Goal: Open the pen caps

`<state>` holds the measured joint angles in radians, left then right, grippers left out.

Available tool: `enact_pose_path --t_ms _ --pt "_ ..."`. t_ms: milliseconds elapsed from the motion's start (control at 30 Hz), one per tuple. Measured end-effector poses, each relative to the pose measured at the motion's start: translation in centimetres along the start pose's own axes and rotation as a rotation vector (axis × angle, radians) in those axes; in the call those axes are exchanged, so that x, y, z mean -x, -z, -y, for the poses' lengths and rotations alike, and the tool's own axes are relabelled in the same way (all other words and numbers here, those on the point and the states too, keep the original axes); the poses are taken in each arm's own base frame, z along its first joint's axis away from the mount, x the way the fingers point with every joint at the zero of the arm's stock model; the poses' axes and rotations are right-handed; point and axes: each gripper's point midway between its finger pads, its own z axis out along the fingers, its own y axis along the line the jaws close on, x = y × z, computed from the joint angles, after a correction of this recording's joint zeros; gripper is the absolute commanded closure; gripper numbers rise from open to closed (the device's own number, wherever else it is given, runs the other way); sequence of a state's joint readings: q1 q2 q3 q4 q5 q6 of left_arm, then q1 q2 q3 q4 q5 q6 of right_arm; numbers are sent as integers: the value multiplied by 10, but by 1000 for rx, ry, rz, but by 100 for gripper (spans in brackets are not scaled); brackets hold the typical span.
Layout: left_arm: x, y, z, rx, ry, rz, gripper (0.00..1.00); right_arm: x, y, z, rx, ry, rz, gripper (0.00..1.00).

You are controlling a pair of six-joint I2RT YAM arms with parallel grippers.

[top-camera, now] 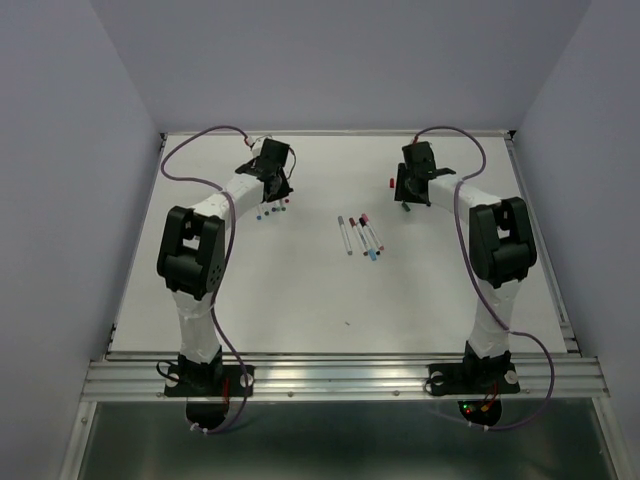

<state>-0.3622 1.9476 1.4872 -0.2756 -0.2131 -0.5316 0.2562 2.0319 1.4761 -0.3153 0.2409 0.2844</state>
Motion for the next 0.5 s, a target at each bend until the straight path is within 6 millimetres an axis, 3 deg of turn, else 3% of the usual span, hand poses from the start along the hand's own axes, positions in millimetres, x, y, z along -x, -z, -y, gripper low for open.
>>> enact_pose_path --t_ms 100,167,233,500 --pt "2 -5 -2 13 2 -3 100 3 1 -1 2 0 6 47" --pt "5 -7 -3 18 6 -1 100 3 2 0 2 0 5 27" --pt "10 -8 -3 19 11 6 100 5 6 0 4 0 5 0" --pt "21 -29 4 28 24 21 100 30 54 2 40 -23 90 0"
